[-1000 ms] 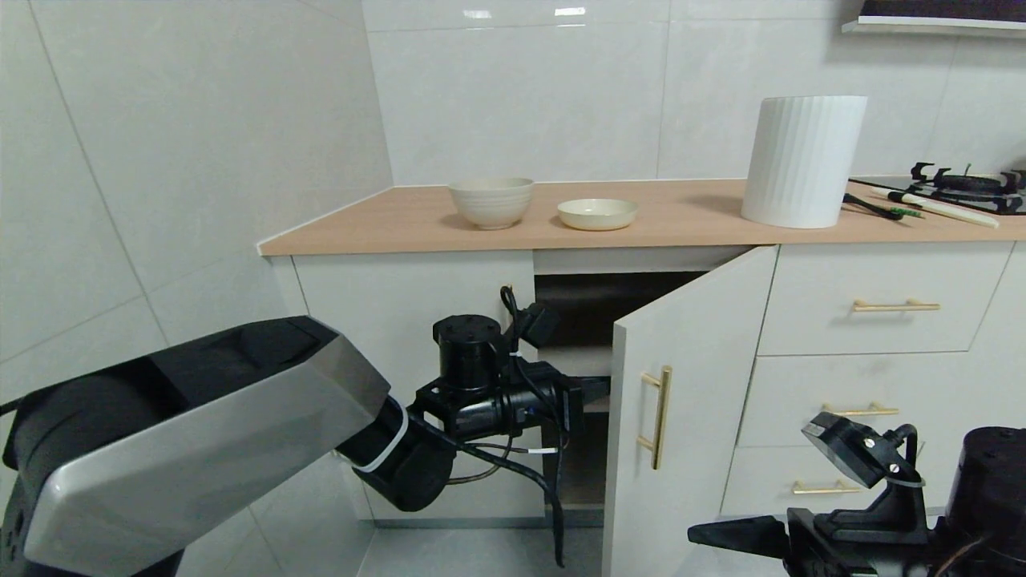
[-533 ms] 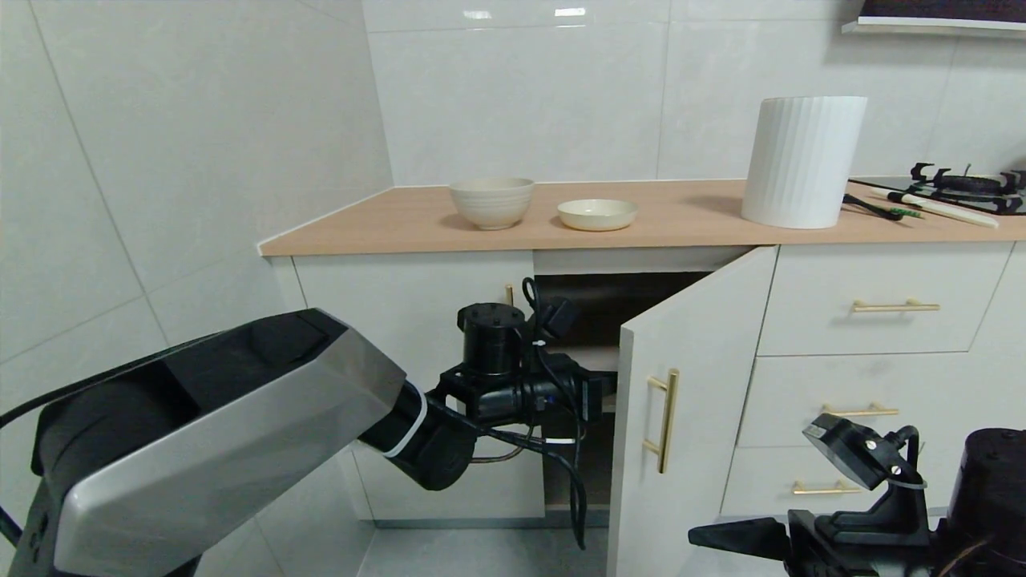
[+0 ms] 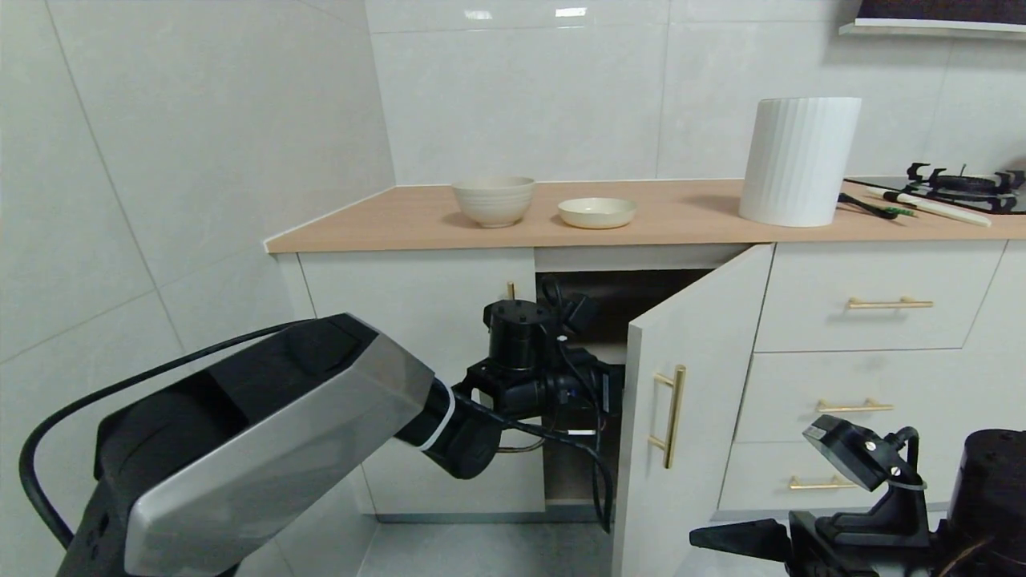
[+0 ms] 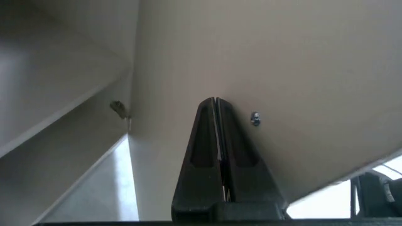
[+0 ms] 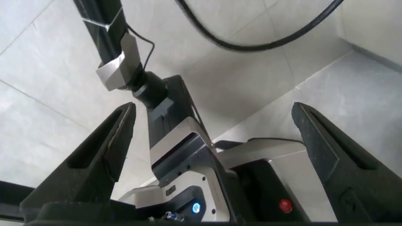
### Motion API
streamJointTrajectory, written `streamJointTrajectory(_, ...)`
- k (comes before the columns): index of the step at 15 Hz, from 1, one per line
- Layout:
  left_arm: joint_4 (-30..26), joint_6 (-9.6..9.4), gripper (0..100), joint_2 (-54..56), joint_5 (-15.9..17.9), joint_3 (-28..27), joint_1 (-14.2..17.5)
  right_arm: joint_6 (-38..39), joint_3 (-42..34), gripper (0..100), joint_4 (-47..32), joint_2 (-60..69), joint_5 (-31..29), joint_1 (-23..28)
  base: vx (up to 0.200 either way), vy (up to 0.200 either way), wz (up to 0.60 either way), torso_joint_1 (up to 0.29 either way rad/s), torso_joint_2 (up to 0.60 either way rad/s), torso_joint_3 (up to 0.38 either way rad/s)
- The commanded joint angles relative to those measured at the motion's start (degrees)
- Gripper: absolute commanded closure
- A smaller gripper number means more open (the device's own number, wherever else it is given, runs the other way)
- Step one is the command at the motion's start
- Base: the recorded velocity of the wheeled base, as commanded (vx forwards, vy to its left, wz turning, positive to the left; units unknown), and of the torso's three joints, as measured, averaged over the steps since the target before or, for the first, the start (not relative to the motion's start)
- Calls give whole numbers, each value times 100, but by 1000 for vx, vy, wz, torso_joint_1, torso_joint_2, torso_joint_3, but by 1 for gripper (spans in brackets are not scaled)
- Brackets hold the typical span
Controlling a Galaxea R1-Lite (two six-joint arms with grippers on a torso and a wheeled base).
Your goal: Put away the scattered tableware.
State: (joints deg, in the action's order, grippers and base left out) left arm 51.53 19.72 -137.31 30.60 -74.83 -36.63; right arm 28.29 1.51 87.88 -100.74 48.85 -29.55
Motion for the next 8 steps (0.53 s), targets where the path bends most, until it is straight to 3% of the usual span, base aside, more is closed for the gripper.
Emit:
streamJointTrajectory(1,6,5,100,3,-19,-23,-90,1,-11,0,1,-7,2,-51,0,0,0,0,0,0)
streamJointTrajectory(4,-3,-4,100,346,-54,117,-529,-35,-63,0,1,108,-7,-253,0,0,0,0,0,0)
streamJointTrajectory(5,-20,-4,100,565,-54,179,-969,-61,-134,0,1,283,-7,-446,0,0,0,0,0,0)
streamJointTrajectory(6,-20,-12,100,574,-54,179,-995,-70,-134,0,1,292,-7,-464,0,0,0,0,0,0)
streamJointTrajectory(7,-275,-12,100,891,-54,179,-1760,-140,-151,0,-78,705,-24,-868,0,0,0,0,0,0)
streamJointTrajectory(8,-345,-21,100,970,-54,179,-1874,-140,-151,0,-201,934,-33,-1009,0,0,0,0,0,0)
